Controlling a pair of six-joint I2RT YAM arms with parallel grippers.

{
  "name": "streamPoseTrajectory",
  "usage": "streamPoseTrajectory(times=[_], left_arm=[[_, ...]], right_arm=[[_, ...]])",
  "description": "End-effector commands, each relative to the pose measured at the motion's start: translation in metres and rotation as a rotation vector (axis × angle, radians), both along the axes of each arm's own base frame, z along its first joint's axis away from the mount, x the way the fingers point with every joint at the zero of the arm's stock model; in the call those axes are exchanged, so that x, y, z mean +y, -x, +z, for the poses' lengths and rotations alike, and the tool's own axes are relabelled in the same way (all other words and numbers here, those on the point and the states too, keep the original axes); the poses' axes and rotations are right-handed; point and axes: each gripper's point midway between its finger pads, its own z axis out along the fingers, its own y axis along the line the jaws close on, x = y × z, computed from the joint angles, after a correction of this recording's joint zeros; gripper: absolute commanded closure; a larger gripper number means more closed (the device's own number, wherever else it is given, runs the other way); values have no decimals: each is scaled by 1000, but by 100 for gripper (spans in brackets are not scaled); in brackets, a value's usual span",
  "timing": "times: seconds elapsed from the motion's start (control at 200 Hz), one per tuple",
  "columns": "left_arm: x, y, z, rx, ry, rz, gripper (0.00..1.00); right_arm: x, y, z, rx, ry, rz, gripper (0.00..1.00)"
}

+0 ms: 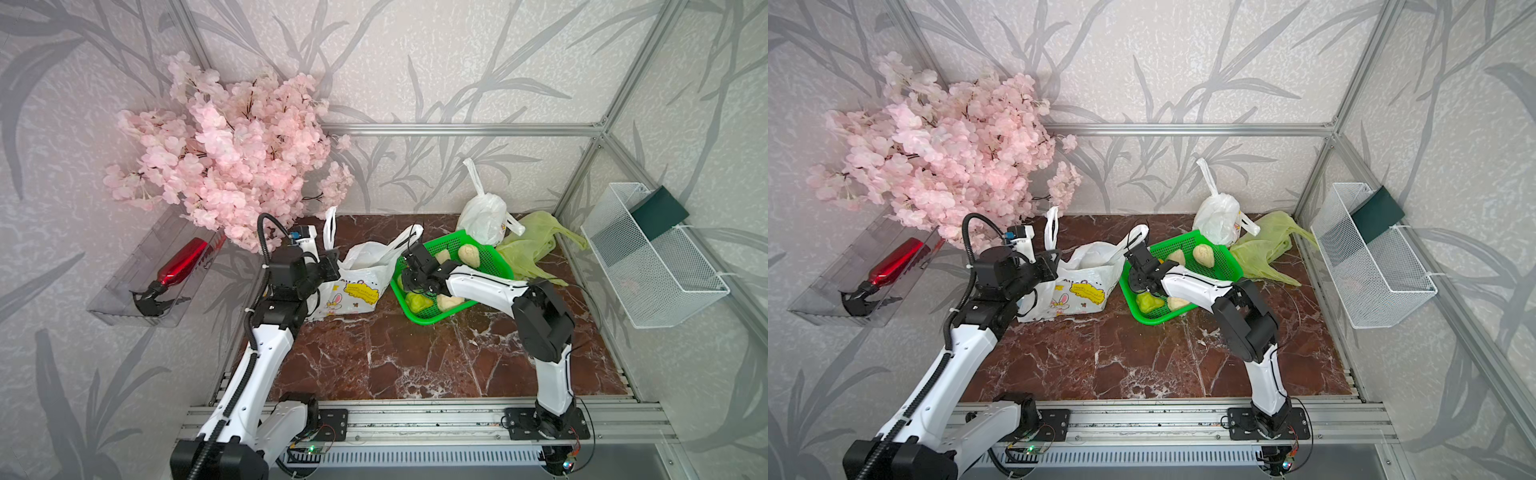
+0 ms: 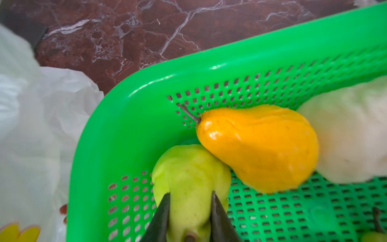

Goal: Place the pears into plastic bags & tie knots
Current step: Pick up the pear from the basket, then place the pear in the plastic bag.

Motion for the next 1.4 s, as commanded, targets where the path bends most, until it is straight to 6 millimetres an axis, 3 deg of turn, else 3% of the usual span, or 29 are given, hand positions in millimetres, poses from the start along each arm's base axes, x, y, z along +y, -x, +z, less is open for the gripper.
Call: streamPoseTrajectory(times=[0.0, 0.055, 0.07, 0.16, 0.23, 0.4, 0.54, 0.675, 0.76, 0.78, 0.85, 0.935, 1.065, 1.27, 1.395], left_arm=[[2, 0, 17, -50, -29, 3, 100], [1, -1, 19, -55, -32, -5, 100], [0, -1, 20, -57, -32, -10, 100], [-7, 0, 26, -72, -29, -50, 100], [-10, 1, 31, -81, -34, -74, 100], [-28, 4, 41, -126, -1, -175, 100], [-34, 8, 44, -144, 14, -211, 100], [-38, 14, 45, -143, 16, -241, 100], [-41, 16, 44, -141, 12, -254, 100], [-41, 17, 44, -141, 12, -255, 100], [-42, 17, 44, -142, 13, -257, 100], [-40, 16, 42, -140, 9, -244, 100], [-40, 18, 43, -148, -1, -246, 100], [-49, 18, 31, -143, 25, -300, 100], [-46, 19, 21, -120, 6, -288, 100]], right_arm=[[-13, 13, 58, -62, -128, 54, 80], [-25, 22, 56, 3, -195, 56, 80], [-28, 26, 64, 7, -228, 61, 80], [-52, 40, 69, 78, -304, 58, 81], [-60, 56, 89, 85, -332, 104, 81], [-20, 98, 171, 88, -538, 318, 81], [6, 81, 217, -21, -643, 316, 81], [31, 51, 228, -66, -676, 290, 82], [54, 41, 223, -61, -658, 316, 82], [62, 37, 210, -36, -643, 315, 82], [80, 37, 193, -20, -599, 357, 82], [97, 46, 166, 42, -551, 392, 82], [107, 56, 124, 133, -525, 402, 82], [125, 30, 54, 215, -364, 361, 80], [129, 23, 45, 182, -302, 348, 69]])
